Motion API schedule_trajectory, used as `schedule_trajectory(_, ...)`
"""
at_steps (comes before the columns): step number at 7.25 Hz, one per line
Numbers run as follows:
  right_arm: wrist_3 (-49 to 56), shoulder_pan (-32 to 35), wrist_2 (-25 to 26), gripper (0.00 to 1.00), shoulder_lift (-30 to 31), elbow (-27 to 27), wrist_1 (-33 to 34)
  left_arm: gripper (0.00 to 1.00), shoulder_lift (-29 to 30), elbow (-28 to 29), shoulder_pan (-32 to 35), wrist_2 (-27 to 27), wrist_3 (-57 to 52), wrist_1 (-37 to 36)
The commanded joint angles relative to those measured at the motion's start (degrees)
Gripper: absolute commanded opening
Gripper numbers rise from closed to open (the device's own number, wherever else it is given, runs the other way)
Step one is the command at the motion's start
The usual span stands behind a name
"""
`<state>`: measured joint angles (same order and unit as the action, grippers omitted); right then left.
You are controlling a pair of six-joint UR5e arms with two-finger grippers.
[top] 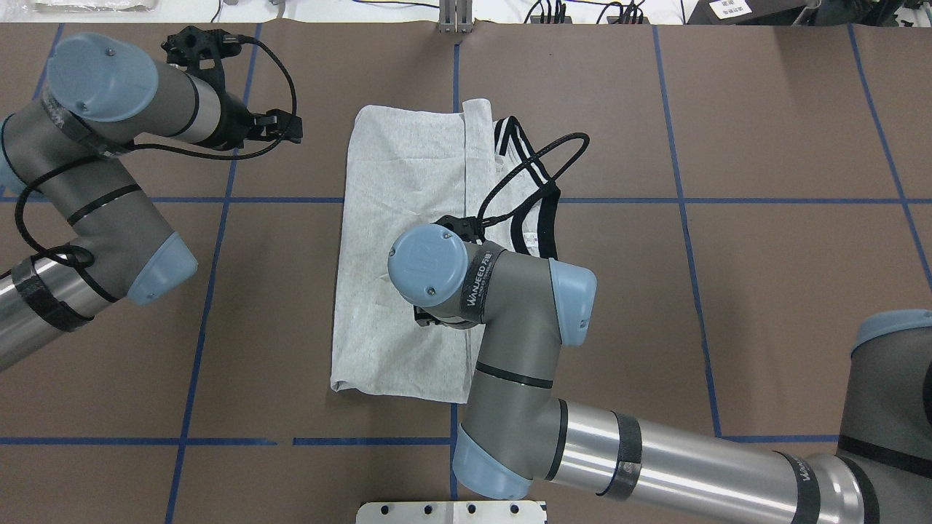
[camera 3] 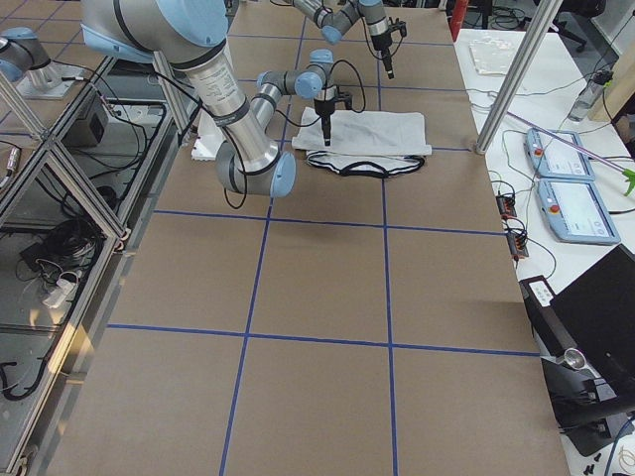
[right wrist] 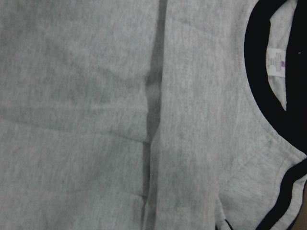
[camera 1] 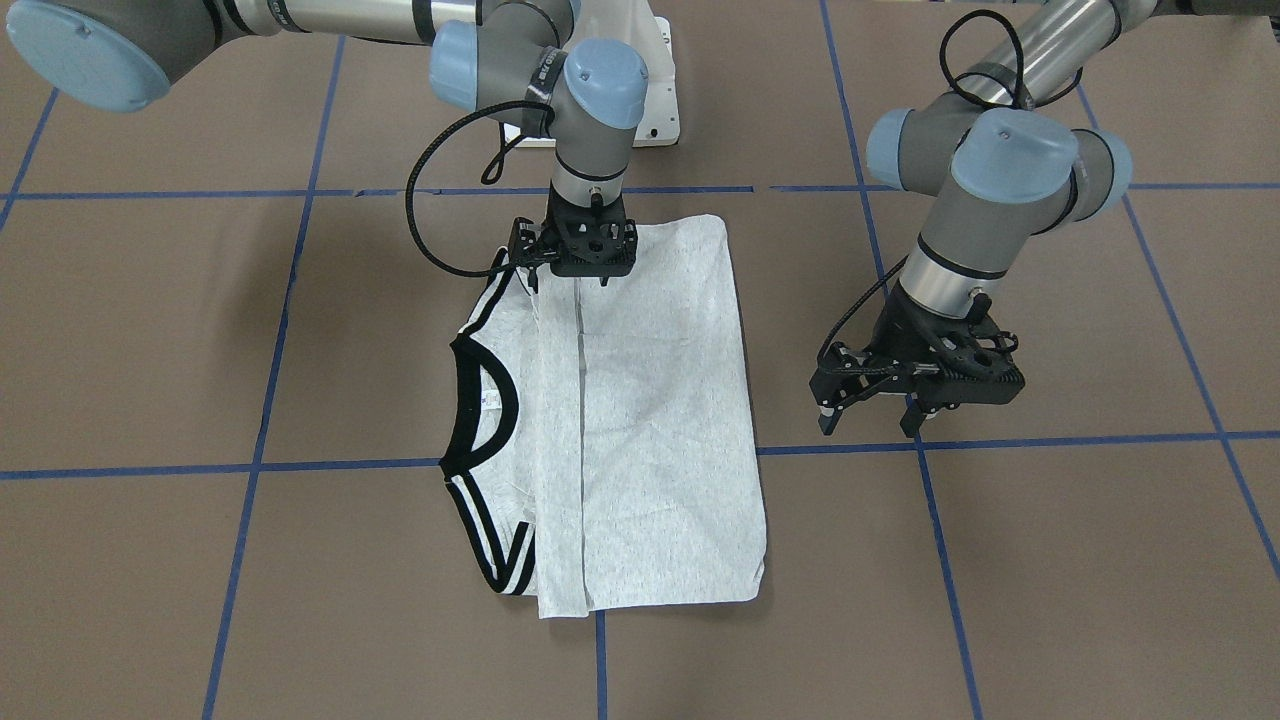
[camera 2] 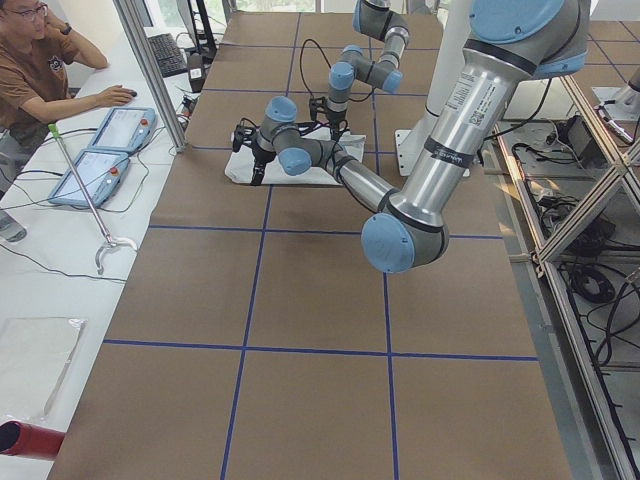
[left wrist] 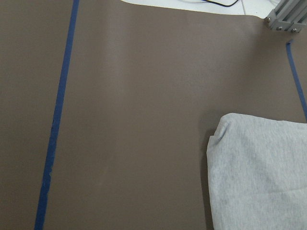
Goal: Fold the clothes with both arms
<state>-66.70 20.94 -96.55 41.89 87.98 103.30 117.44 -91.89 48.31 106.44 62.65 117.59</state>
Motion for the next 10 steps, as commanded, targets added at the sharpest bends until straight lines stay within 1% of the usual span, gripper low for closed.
schedule_trajectory(1, 2.0, -0.5, 0.0, 1.00, -0.1, -1.8, 0.9, 1.00, 0.0, -0.1, -0.1, 0.0, 0.3, 0.0)
schedule_trajectory(3, 2.5, -0.5, -0.3, 1.00, 0.1, -1.9, 1.1, 1.00, -0.1, -0.1, -0.1, 0.0, 0.3, 0.1)
schedule_trajectory(7, 5.4, -0.3, -0.4, 1.00, 0.4, -1.8, 4.7, 1.00, -0.1, 0.0, -0.2, 0.1, 0.3, 0.2)
schedule_trajectory(10, 8.2, 1.4, -0.7, 1.00, 1.7, 1.4, 7.7, 1.00, 0.0, 0.0, -0.3, 0.1, 0.4, 0.2)
